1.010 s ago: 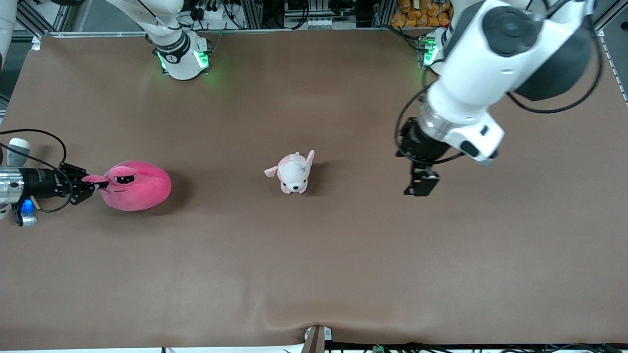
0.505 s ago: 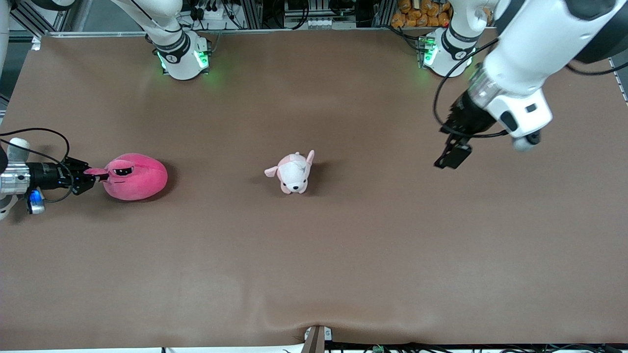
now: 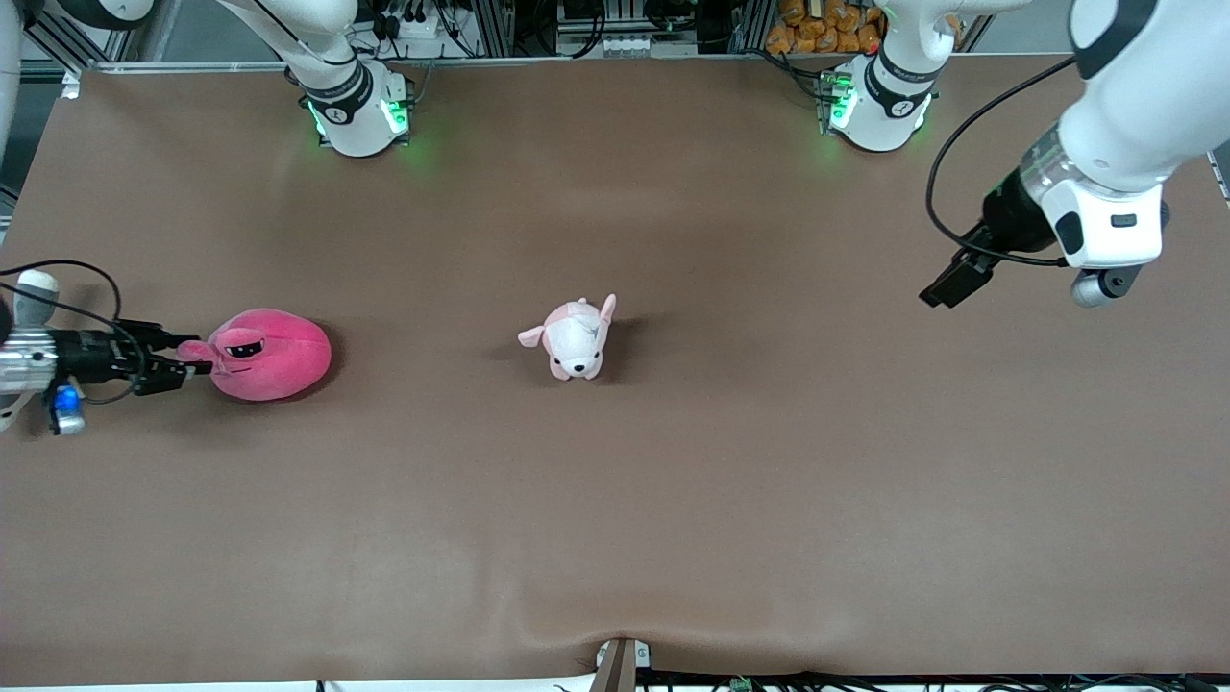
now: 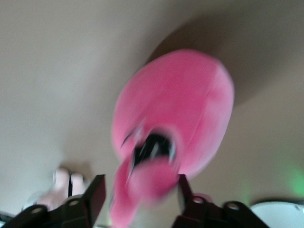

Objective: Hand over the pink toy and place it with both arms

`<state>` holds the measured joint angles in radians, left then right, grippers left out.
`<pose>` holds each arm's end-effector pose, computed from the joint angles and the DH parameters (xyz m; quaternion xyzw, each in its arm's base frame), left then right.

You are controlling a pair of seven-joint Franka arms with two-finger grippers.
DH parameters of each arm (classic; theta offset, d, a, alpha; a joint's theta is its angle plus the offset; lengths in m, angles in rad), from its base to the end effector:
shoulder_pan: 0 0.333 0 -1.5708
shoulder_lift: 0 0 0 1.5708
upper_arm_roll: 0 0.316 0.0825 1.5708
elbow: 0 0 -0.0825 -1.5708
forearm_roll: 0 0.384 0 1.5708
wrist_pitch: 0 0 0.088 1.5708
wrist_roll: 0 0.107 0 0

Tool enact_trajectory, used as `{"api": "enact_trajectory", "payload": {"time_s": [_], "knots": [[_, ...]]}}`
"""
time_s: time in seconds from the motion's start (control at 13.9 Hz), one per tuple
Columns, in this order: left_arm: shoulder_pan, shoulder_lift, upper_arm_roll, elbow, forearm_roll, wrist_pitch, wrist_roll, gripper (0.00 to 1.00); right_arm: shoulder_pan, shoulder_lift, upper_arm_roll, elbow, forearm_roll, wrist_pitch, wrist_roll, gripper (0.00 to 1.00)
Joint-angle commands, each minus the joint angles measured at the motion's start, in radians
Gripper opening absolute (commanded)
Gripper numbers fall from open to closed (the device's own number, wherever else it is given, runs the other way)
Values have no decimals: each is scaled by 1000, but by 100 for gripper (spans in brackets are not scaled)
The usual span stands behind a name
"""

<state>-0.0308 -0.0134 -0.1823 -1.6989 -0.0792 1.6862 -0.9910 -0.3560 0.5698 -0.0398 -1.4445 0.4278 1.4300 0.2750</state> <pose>0.5430 -0.1259 0.5813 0.9229 0.3832 -0.0214 0.0315 0.6118 -0.1980 0.3353 -0.8753 0.3390 0.2690 0.2155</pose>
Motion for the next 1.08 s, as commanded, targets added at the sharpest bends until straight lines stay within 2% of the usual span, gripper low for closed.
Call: {"api": "enact_trajectory", "payload": {"time_s": [0.0,0.07,0.22,0.29,0.5,0.72,0.87,1.01], "knots": [[0,-40,32,-24,-20,-43,167,100,87,-4,23,240,-158,-153,-2,100],[-1,-40,52,-22,-20,-58,239,100,122,-4,27,300,-228,-195,-3,100],[-6,-48,89,-22,-16,-86,390,100,181,-28,20,390,-251,-265,0,100],[-18,-48,110,-21,-13,-97,455,100,192,-78,21,397,-251,-281,7,100],[-41,-46,155,-16,4,-117,654,100,255,-188,29,395,-245,-283,-8,100],[-61,-43,152,-13,119,-135,780,100,256,-264,26,391,-228,-302,-120,100],[-55,-40,155,-4,125,-149,891,100,281,-321,24,368,-273,-327,-161,100],[-50,-40,167,16,125,-180,992,100,304,-391,24,284,-291,-319,-166,100]]}}
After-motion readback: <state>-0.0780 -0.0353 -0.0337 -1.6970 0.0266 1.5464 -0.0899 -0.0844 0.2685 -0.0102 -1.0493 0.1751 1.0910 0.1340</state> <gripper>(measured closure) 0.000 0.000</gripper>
